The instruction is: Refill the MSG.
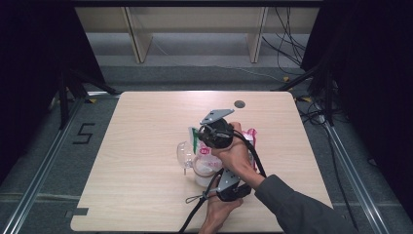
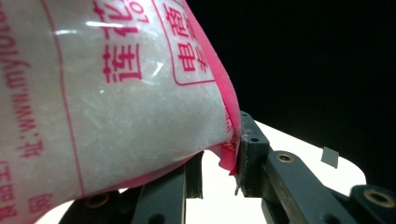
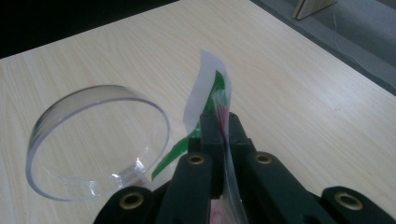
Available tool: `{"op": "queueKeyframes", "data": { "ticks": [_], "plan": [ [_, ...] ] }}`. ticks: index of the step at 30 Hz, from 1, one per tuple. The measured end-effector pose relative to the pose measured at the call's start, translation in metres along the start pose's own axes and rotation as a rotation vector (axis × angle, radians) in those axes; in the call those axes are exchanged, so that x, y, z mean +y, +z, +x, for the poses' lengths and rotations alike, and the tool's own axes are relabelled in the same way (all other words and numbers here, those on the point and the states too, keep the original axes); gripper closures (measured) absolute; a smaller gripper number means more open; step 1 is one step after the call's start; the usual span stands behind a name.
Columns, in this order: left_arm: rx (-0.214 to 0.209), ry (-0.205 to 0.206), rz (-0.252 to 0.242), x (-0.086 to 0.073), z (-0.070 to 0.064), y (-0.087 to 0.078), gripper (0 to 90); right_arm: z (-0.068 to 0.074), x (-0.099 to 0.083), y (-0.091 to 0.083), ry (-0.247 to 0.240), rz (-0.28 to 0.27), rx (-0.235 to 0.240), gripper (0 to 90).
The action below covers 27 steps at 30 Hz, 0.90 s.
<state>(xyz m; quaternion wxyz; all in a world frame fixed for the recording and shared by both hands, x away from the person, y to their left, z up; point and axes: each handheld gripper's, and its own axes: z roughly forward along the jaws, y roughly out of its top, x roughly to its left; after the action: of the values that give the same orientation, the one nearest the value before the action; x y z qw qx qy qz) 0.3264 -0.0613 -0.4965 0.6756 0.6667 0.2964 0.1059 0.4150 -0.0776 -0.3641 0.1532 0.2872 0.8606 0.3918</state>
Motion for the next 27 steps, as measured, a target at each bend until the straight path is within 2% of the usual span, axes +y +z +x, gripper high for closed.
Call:
{"op": "queueKeyframes", "data": {
  "ticks": [1,4,6,9,11,13,14,16,18,19,20,21,22,23,24,27],
  "plan": [
    [-0.001,-0.001,0.001,0.0000,0.0002,0.0001,75.1,-0.0004,0.0006,-0.0005,-0.019,-0.008,-0.004,90.0],
    [0.002,-0.001,0.000,-0.0001,0.0000,0.0004,75.1,0.0004,0.0015,-0.0020,-0.006,0.009,0.001,90.0],
    [0.000,-0.001,-0.001,0.0002,0.0005,0.0008,75.2,0.0000,0.0019,-0.0021,-0.017,-0.004,-0.004,90.0],
    [-0.001,0.002,-0.004,0.0007,0.0012,0.0008,75.2,0.0018,0.0031,-0.0028,0.005,-0.005,-0.005,90.0],
    [0.000,0.001,0.000,0.0008,0.0016,0.0005,75.3,-0.0002,0.0037,-0.0016,-0.046,-0.028,-0.020,90.0],
    [0.001,0.001,-0.001,0.0009,0.0022,0.0009,75.4,0.0031,0.0043,-0.0026,-0.004,-0.012,-0.007,90.0],
    [0.001,0.005,0.001,0.0012,0.0026,0.0006,75.4,0.0020,0.0052,-0.0034,-0.020,-0.005,-0.004,90.0],
    [0.000,0.003,-0.004,0.0025,0.0023,0.0002,75.4,0.0028,0.0057,-0.0035,-0.020,-0.011,-0.006,90.0],
    [-0.057,0.003,-0.015,0.0037,0.0038,0.0023,75.4,0.0029,0.0067,-0.0033,-0.042,-0.004,-0.007,90.0],
    [-0.017,0.072,0.055,0.0048,0.0097,-0.0037,75.4,0.0049,0.0061,-0.0020,-0.047,0.005,-0.016,90.0],
    [0.001,0.064,0.058,0.0041,0.0092,-0.0045,75.4,0.0063,0.0048,0.0022,-0.050,0.025,-0.015,90.0],
    [0.001,0.064,0.058,0.0041,0.0092,-0.0045,75.4,0.0063,0.0048,0.0022,-0.050,0.025,-0.015,90.0],
    [-0.020,-0.004,-0.008,0.0027,0.0048,0.0009,75.4,0.0066,0.0047,0.0030,-0.043,0.033,-0.013,90.0],
    [-0.028,-0.004,-0.009,0.0026,0.0050,0.0011,75.4,0.0061,0.0047,0.0035,-0.048,0.033,-0.021,90.0],
    [-0.029,-0.004,-0.008,0.0027,0.0050,0.0008,75.4,0.0066,0.0045,0.0040,-0.033,0.030,-0.014,90.0],
    [-0.022,-0.003,-0.010,0.0030,0.0048,0.0004,75.4,0.0055,0.0052,0.0033,-0.030,0.032,-0.006,90.0]
  ]
}}
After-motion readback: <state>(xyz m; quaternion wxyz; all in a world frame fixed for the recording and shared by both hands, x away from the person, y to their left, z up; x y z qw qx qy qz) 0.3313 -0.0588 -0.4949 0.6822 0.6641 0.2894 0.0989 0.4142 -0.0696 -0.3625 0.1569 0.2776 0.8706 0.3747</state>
